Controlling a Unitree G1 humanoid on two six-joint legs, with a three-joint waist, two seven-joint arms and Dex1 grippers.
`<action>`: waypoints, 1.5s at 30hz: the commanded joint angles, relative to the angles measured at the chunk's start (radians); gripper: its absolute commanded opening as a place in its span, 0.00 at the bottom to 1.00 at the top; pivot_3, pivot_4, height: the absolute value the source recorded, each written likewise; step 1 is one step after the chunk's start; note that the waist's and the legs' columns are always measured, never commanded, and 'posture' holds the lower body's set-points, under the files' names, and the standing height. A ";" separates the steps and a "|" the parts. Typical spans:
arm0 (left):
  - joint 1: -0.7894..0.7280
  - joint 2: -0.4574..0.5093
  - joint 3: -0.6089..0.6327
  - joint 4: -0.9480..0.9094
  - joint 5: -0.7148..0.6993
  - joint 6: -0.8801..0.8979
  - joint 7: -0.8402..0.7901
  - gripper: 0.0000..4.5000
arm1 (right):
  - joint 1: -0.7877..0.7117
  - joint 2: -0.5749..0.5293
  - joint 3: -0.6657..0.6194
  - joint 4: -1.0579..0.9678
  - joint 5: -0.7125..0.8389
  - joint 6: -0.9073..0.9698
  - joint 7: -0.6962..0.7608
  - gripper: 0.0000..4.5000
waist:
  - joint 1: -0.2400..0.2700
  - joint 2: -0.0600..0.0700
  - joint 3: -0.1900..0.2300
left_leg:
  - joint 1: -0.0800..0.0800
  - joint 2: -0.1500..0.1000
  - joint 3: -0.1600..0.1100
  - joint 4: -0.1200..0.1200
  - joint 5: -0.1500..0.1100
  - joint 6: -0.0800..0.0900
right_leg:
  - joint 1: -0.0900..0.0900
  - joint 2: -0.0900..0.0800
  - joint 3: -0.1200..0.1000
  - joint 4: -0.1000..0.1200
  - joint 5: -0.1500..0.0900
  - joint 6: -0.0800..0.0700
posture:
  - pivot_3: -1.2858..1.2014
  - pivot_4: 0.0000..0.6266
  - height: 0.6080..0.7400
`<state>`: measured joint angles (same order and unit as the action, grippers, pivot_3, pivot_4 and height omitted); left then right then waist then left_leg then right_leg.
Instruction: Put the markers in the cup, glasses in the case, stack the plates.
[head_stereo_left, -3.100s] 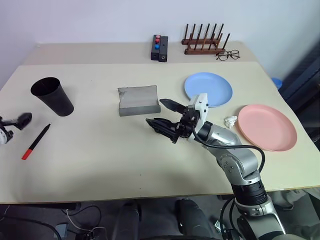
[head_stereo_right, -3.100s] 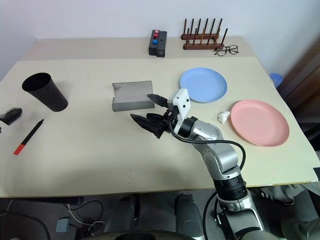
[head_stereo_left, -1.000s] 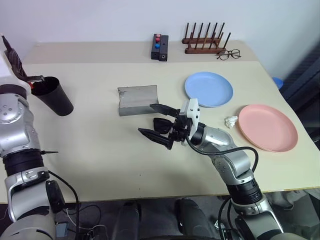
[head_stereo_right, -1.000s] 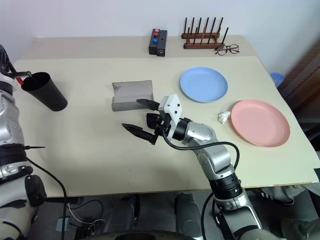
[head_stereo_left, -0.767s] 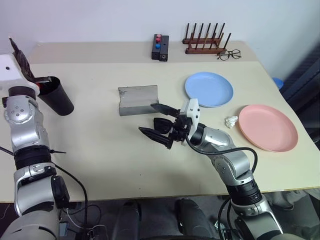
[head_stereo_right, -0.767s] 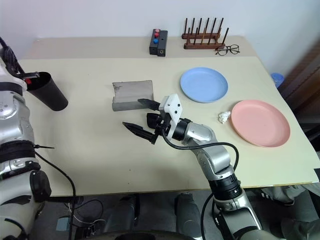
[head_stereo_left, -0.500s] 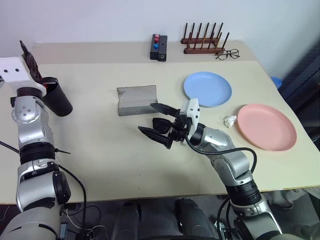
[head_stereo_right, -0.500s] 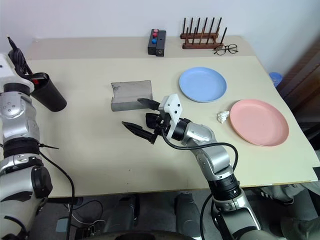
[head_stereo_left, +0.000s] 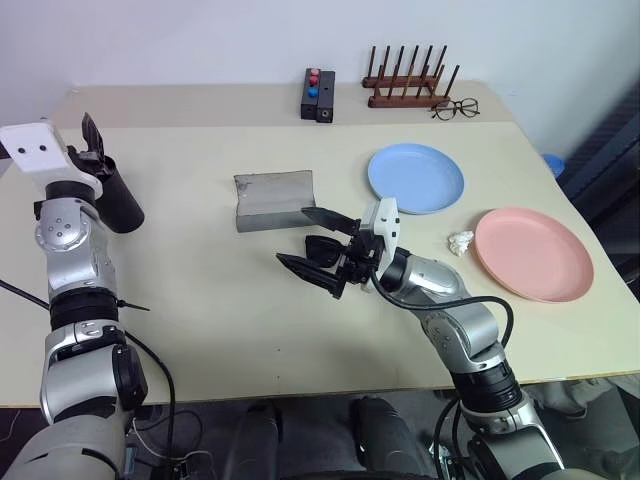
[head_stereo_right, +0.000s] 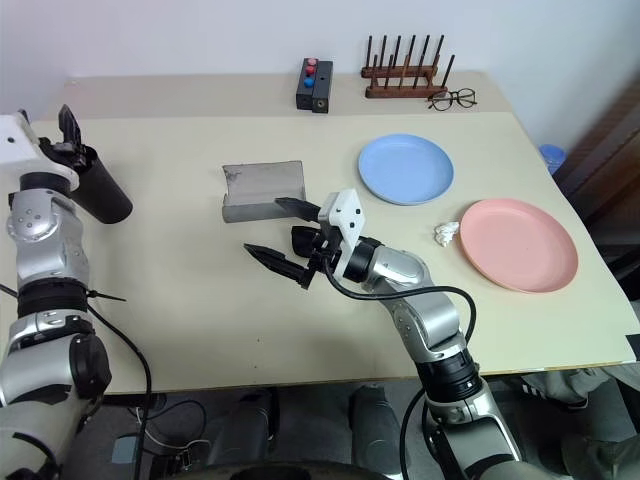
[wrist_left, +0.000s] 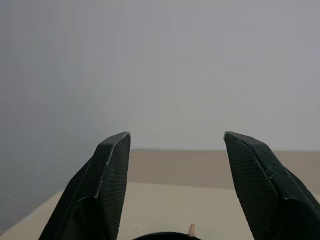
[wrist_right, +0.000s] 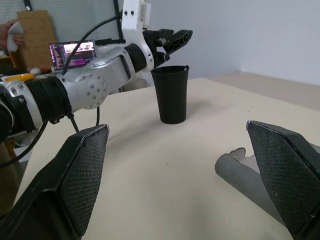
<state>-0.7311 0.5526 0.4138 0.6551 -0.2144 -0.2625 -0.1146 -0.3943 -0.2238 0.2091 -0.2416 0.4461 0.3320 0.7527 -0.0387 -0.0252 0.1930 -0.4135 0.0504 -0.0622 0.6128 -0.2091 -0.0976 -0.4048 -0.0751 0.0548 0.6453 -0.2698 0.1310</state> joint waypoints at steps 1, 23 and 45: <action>-0.003 -0.004 -0.004 -0.166 -0.103 0.100 -0.098 0.68 | 0.000 -0.002 -0.014 -0.049 0.015 -0.002 0.000 1.00 | 0.001 0.000 0.000 | 0.000 0.000 0.000 0.000 0.000 0.000 | 0.000 0.000 0.000 0.000 0.000 0.000 | 0.52 0.24 1.00; -0.165 0.112 -0.695 -0.133 0.128 0.640 -0.840 0.98 | 0.037 -0.014 -0.017 -0.072 -0.016 -0.004 -0.045 1.00 | -0.002 0.001 0.001 | -0.001 0.002 -0.002 0.000 0.000 -0.001 | -0.002 0.005 0.001 0.000 -0.002 -0.003 | 0.52 0.24 1.00; -0.229 0.031 -0.670 0.098 0.221 0.531 -1.020 0.00 | 0.058 -0.028 -0.017 -0.093 -0.013 0.003 -0.070 1.00 | -0.004 0.001 0.001 | -0.004 0.002 -0.003 0.000 0.001 -0.001 | -0.005 0.005 0.001 0.002 -0.001 -0.001 | 0.52 0.24 1.00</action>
<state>-0.9747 0.5707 -0.2790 0.7756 0.0097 0.2877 -1.1262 -0.3307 -0.2545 0.2039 -0.2824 0.4243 0.3428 0.6853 -0.0429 -0.0239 0.1938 -0.4179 0.0526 -0.0650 0.6130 -0.2086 -0.0982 -0.4095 -0.0702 0.0559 0.6471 -0.2711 0.1298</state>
